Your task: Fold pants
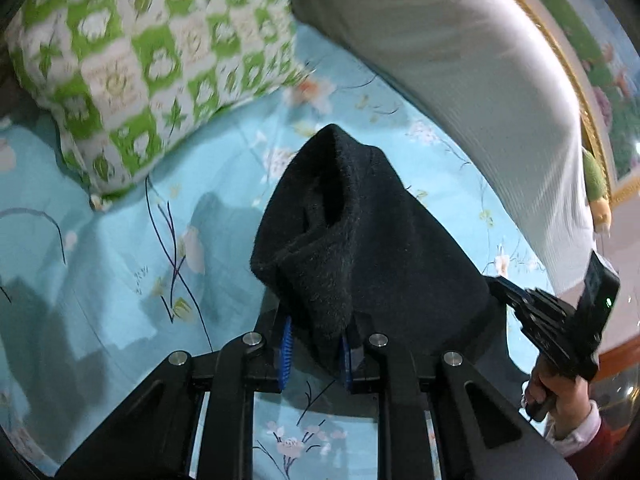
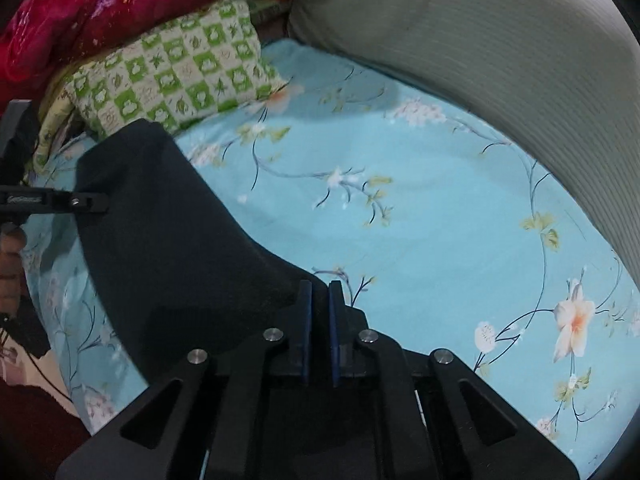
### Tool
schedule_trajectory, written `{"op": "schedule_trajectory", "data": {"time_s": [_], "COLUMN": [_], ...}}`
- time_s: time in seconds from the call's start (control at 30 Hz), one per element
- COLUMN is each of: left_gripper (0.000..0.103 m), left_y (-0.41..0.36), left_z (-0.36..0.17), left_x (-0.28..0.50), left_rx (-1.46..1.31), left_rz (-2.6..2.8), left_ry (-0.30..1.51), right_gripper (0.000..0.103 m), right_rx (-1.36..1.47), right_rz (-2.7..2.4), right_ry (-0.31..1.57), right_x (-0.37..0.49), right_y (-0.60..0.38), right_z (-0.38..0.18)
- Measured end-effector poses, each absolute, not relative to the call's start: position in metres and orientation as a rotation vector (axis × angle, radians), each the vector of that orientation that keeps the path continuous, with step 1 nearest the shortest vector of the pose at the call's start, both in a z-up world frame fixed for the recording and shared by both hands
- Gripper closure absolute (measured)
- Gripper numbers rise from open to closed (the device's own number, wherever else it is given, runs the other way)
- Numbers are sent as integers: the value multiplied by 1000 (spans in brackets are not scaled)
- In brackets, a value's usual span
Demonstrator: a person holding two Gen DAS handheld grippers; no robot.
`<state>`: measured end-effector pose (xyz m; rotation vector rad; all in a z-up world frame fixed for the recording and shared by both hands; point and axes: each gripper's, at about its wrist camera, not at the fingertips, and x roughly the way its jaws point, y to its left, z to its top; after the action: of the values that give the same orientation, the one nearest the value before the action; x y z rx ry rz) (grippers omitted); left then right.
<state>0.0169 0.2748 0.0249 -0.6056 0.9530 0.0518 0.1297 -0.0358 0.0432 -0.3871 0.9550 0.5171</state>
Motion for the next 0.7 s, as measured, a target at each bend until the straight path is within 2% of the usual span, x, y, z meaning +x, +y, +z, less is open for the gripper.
{"op": "schedule_trajectory", "data": {"time_s": [0.23,0.47,0.57,0.7], "left_gripper": [85,84,77,60], "left_y": [282,272,266,265], "left_z": [14,-31,-39,-31], "left_x": [33,52,56,55], "left_rx": [-489,-306,-248,-208], "left_rz": [79,152,192,250], "left_ry": [964,1073,1109,1124], "right_gripper": [95,95,95,86], "right_rx": [-327,-322,-303,-241], "right_rz": [440,364,328,282], "right_ry": [962,1002,1038,1047], "right_x": [153,164,170,168], "right_y": [-24,-10,-12,-18], "right_z": [17,-21,-35,-29]}}
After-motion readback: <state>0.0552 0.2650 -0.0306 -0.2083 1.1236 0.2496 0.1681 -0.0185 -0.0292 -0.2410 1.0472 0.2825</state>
